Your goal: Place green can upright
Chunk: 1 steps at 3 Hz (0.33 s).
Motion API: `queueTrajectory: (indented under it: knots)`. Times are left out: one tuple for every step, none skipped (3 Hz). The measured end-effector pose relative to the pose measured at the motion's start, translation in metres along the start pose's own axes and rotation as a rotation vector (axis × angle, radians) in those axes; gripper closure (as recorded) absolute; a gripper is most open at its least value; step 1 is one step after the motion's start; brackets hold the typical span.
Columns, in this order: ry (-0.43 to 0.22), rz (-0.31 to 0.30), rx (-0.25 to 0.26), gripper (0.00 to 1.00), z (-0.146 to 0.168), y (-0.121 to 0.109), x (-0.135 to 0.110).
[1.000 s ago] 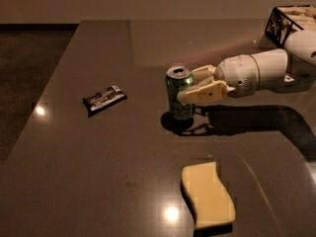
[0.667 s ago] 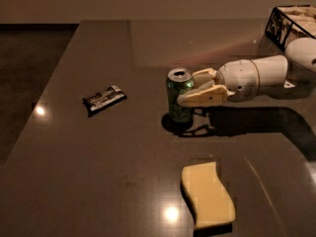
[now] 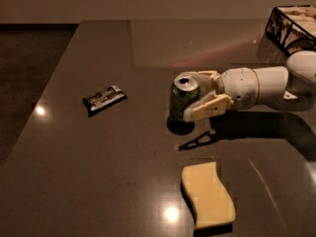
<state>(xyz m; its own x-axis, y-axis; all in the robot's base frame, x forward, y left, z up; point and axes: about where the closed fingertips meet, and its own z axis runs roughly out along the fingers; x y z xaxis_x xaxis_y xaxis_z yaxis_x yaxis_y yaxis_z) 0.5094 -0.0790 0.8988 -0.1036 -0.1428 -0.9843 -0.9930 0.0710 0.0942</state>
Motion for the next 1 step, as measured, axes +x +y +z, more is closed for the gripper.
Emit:
queueTrajectory:
  knots:
    - [0.0,-0.002,0.002,0.0,0.0003,-0.0004,0.0005]
